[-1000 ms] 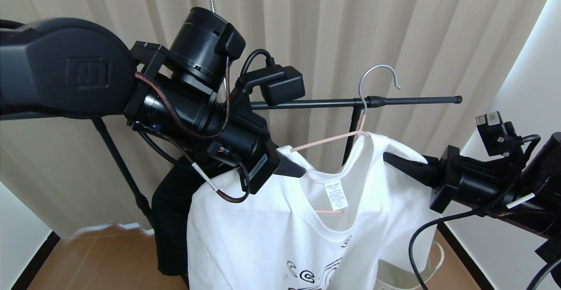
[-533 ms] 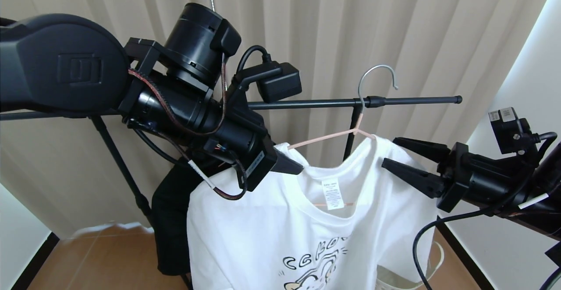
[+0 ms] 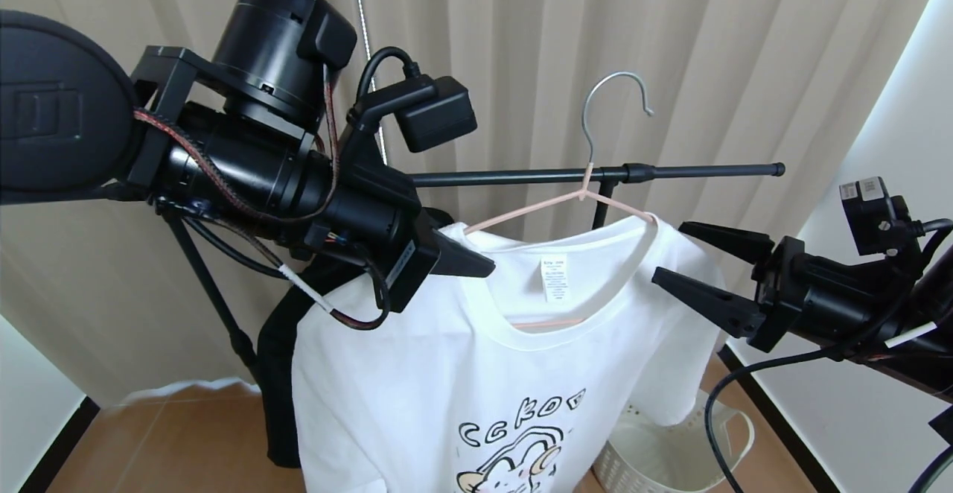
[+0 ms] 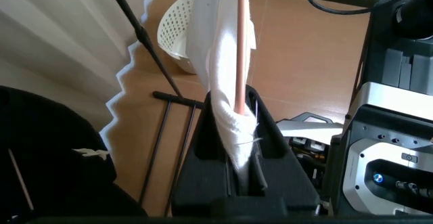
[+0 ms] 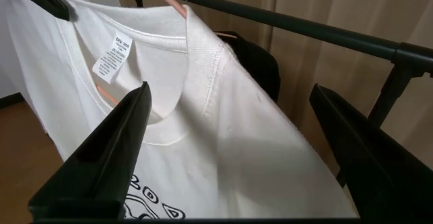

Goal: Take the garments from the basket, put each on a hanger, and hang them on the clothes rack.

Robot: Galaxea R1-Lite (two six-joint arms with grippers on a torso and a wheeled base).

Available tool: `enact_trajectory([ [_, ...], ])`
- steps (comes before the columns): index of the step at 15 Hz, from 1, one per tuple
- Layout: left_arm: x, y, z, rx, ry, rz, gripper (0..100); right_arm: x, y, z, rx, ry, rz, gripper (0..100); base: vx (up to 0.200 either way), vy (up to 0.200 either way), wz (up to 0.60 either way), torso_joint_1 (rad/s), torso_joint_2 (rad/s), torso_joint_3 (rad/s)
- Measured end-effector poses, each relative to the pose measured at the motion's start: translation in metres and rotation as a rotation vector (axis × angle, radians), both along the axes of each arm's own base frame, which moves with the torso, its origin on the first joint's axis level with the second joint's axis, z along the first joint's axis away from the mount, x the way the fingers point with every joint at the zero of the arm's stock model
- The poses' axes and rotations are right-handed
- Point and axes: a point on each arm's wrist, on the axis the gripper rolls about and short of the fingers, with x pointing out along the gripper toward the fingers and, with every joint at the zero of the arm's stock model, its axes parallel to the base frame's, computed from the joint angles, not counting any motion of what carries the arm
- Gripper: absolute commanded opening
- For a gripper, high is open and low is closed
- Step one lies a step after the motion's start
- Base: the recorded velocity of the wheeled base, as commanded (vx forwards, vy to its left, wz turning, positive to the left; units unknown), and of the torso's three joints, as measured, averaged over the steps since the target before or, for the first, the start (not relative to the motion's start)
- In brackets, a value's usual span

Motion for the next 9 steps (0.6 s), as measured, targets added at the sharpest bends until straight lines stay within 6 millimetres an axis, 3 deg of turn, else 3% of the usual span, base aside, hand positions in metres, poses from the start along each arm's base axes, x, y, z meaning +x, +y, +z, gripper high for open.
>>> enact_trajectory([
  [9,-0.019,0.040,-0.008,-0.041,-0.039,0.090,0,0.004,-0.003,-0.011,-0.097,-0.062,-0.023,100,0.000,0.000,0.00,0.000,0.00,0.000],
])
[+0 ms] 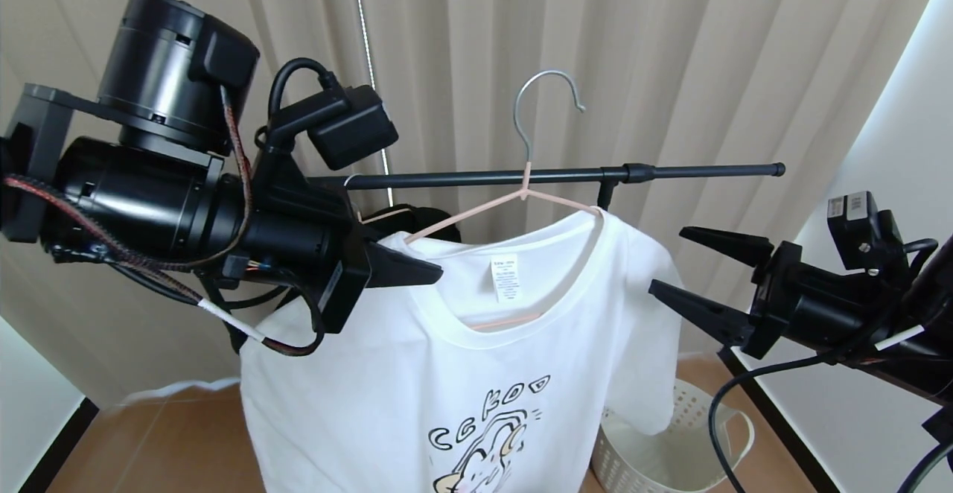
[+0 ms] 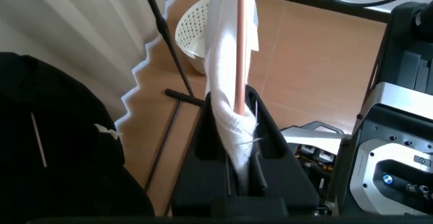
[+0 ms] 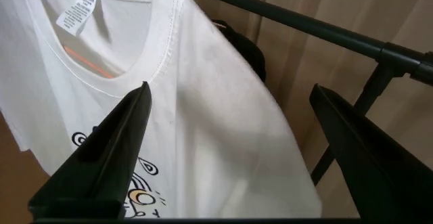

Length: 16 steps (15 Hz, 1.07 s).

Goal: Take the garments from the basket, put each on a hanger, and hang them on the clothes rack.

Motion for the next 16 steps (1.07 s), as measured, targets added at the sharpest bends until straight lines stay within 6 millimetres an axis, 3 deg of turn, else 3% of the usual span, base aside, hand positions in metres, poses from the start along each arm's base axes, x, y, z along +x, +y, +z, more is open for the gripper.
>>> enact_trajectory([
  [7,-0.022,0.025,-0.002,-0.020,-0.019,0.047,0,0.018,-0.004,-0.030,-0.102,0.015,-0.032,100,0.000,0.000,0.00,0.000,0.00,0.000],
  [14,-0.042,0.036,0.001,-0.035,-0.042,0.050,0,0.034,-0.004,-0.048,-0.114,0.071,-0.069,100,0.000,0.000,0.00,0.000,0.00,0.000],
  [15,-0.043,0.037,0.000,-0.040,-0.049,0.051,0,0.035,-0.004,-0.050,-0.115,0.077,-0.071,0,0.000,0.000,0.00,0.000,0.00,0.000],
  [16,-0.043,0.037,0.000,-0.048,-0.063,0.050,0,0.036,-0.003,-0.052,-0.116,0.081,-0.070,0,0.000,0.000,0.00,0.000,0.00,0.000],
])
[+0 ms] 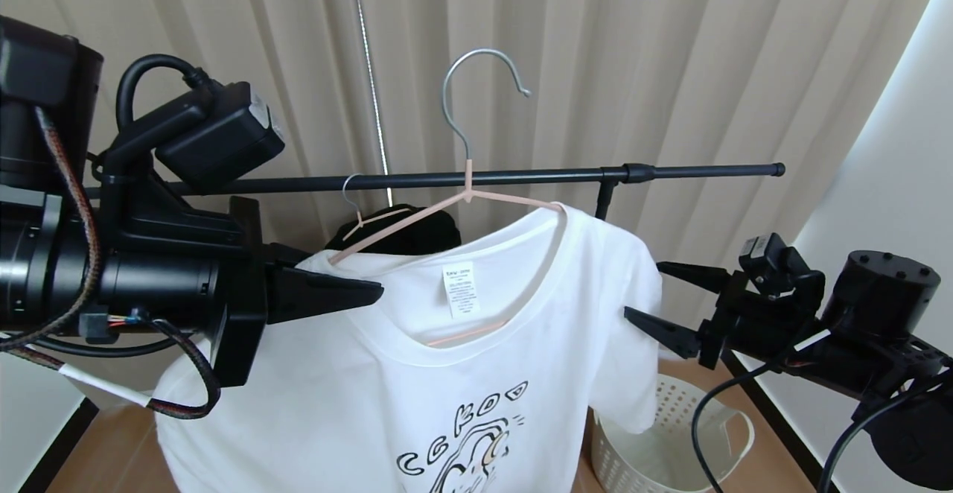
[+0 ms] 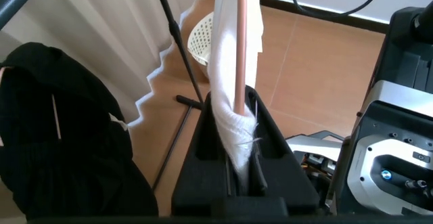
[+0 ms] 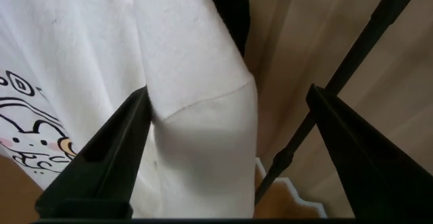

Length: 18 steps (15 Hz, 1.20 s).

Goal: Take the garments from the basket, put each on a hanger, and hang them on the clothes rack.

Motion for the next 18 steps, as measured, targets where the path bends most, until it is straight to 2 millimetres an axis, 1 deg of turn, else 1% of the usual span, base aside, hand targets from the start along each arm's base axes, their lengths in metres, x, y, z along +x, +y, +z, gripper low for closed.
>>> enact_trajectory([
  [6,-0.005,0.004,-0.004,-0.019,0.006,0.017,0,0.003,-0.002,0.000,0.004,-0.013,-0.018,0,0.000,0.000,0.00,0.000,0.00,0.000],
  [8,-0.006,0.006,-0.005,-0.019,0.006,0.025,0,0.006,-0.006,0.002,0.006,-0.017,-0.032,0,0.000,0.000,0.00,0.000,0.00,0.000],
  [14,-0.014,0.014,-0.005,-0.025,0.000,0.043,0,0.017,-0.027,0.007,0.052,-0.012,-0.112,0,0.000,0.000,0.00,0.000,0.00,0.000],
  [18,-0.018,0.018,-0.004,-0.030,-0.008,0.053,0,0.020,-0.031,0.006,0.055,-0.008,-0.124,0,0.000,0.000,0.00,0.000,0.00,0.000],
])
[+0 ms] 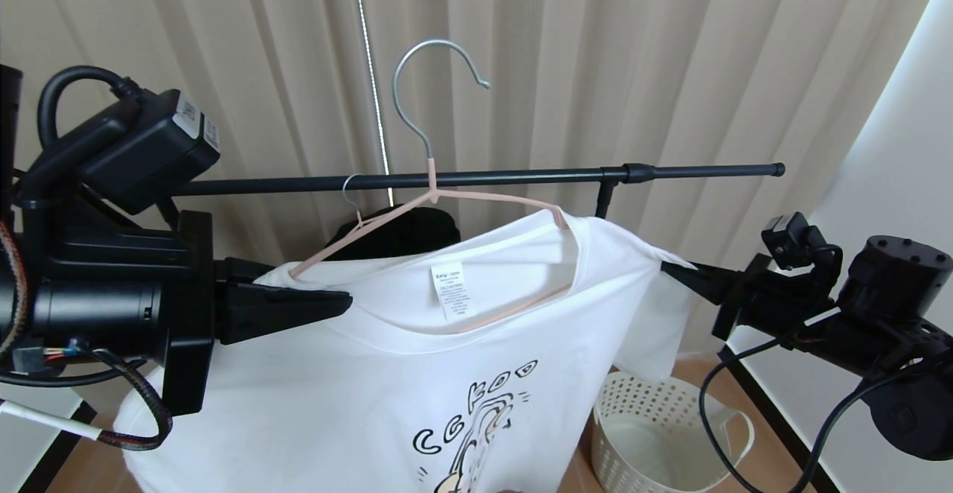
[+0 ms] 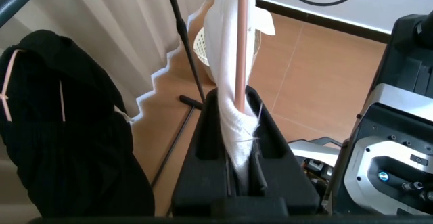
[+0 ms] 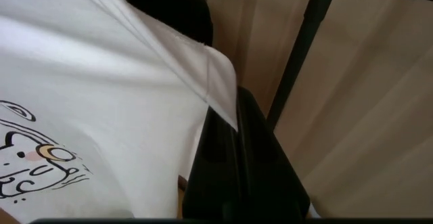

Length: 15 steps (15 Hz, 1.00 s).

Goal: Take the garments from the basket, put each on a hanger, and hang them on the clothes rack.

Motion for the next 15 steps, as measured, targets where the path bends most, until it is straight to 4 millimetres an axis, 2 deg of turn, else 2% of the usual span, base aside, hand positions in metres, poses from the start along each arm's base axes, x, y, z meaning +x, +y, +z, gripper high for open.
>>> enact_trajectory([
  [5,0.000,0.002,-0.001,0.000,0.003,0.011,0,-0.001,0.000,-0.002,-0.002,0.008,-0.001,0,0.000,0.000,0.00,0.000,0.00,0.000],
  [10,0.001,0.003,-0.002,-0.008,0.022,0.025,0,-0.019,0.015,0.001,-0.013,0.011,0.055,0,0.000,0.000,0.00,0.000,0.00,0.000],
  [11,0.001,0.003,-0.002,-0.009,0.021,0.026,0,-0.021,0.016,0.003,-0.013,0.008,0.059,100,0.000,0.000,0.00,0.000,0.00,0.000],
  [15,0.002,0.003,-0.002,-0.008,0.024,0.032,0,-0.026,0.017,0.009,-0.013,-0.017,0.066,100,0.000,0.000,0.00,0.000,0.00,0.000],
])
